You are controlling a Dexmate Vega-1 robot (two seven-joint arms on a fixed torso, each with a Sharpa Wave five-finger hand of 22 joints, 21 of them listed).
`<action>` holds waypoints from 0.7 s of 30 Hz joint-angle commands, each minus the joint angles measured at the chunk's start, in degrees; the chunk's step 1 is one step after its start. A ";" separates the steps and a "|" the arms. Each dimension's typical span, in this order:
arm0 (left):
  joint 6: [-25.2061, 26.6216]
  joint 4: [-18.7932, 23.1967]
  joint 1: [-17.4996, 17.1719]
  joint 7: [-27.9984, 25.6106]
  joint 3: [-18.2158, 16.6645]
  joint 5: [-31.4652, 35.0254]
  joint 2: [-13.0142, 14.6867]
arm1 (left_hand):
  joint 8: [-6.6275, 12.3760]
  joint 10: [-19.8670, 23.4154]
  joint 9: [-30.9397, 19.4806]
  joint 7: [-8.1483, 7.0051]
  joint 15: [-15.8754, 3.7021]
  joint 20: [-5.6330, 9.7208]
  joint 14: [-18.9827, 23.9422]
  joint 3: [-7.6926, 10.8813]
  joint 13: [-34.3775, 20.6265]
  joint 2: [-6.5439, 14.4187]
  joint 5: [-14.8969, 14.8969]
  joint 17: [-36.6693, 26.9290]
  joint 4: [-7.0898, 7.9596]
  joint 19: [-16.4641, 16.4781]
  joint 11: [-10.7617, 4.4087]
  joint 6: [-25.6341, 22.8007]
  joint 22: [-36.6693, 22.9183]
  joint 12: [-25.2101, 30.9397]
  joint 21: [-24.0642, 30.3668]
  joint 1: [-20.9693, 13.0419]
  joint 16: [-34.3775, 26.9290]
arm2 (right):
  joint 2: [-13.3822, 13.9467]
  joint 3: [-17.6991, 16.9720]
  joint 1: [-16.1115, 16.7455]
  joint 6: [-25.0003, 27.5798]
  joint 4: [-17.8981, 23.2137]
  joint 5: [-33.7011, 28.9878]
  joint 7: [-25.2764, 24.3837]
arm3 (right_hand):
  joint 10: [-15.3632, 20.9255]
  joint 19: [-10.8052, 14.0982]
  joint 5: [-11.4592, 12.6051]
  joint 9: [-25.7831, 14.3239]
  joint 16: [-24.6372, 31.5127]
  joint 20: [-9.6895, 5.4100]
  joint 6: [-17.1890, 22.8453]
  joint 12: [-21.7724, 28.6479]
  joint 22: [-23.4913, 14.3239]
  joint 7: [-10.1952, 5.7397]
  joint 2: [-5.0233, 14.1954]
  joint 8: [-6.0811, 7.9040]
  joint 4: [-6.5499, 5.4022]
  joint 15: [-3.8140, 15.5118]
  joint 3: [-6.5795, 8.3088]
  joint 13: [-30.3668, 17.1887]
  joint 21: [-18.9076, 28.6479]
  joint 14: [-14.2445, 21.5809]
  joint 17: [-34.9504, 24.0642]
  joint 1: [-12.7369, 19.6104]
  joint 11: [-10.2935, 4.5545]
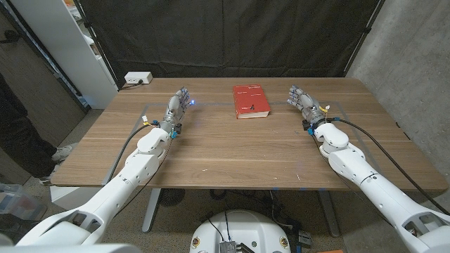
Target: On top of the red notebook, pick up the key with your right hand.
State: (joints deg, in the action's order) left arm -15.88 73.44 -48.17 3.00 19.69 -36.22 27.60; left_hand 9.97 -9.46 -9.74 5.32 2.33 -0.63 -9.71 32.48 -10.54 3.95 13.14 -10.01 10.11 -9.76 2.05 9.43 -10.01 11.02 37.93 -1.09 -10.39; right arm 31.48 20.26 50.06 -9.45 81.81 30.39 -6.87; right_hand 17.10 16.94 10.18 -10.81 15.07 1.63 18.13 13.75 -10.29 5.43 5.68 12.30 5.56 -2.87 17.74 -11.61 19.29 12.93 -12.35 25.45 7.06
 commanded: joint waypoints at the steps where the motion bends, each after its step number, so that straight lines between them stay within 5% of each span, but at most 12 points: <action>1: -0.07 -0.17 -0.25 0.48 -0.22 -0.08 -0.17 | 0.33 -0.48 -0.15 0.01 0.12 -0.22 -3.84 0.19 -0.18 5.30 0.23 -0.07 -0.07 -5.83 0.01 0.40 -0.23 0.40 -0.21 0.09 -0.32 | 4.13 0.99 0.33 7.11 7.06 -4.01 -4.29 | 0.34 0.77 0.36 -0.20 0.43 0.09 0.03 0.24 -0.18 -0.66 0.13 0.07 1.11 0.03 0.43 -0.42 0.31 0.77 -0.40 1.82 -0.19; 7: -0.26 -0.37 -0.27 0.51 -0.31 -0.02 -0.23 | 0.33 -0.48 -0.15 0.03 0.18 -0.28 -3.85 0.15 -0.18 5.29 0.23 -0.07 -0.06 -5.80 0.07 0.42 -0.24 0.41 -0.29 0.11 -0.32 | 5.89 2.37 0.28 12.91 11.48 -8.75 -9.11 | 1.52 2.35 0.56 -0.35 2.29 0.71 0.45 1.18 -0.35 -1.02 -0.34 0.19 2.77 1.38 0.57 -1.20 0.65 4.16 -1.91 4.12 -0.55; 21: -0.21 -1.60 0.21 1.10 -0.55 -0.31 -0.41 | 0.34 -0.52 -0.15 0.06 0.29 -0.33 -3.99 0.07 -0.18 5.29 0.23 -0.08 -0.04 -5.80 0.14 0.44 -0.25 0.42 -0.50 0.14 -0.29 | 6.10 6.34 -1.57 23.77 17.13 -18.48 -16.37 | 7.35 7.42 1.38 -0.69 7.87 2.03 4.38 5.94 -0.79 -0.50 -2.37 0.93 3.18 2.43 -1.44 -3.86 2.26 11.11 -7.09 5.42 -0.98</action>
State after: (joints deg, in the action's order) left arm -15.88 72.78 -48.34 3.65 19.32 -36.28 27.40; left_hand 9.96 -9.46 -9.73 5.32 2.33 -0.63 -9.71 32.48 -10.53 3.95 13.14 -10.00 10.11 -9.76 2.05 9.43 -10.00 11.02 37.47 -1.09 -10.38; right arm 36.99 23.77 49.80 5.92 94.27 19.32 -17.63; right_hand 23.65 23.54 11.05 -11.35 22.02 3.50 21.71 19.09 -10.81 4.91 3.69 12.93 8.77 -0.70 16.84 -14.95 21.07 23.03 -18.55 30.45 6.05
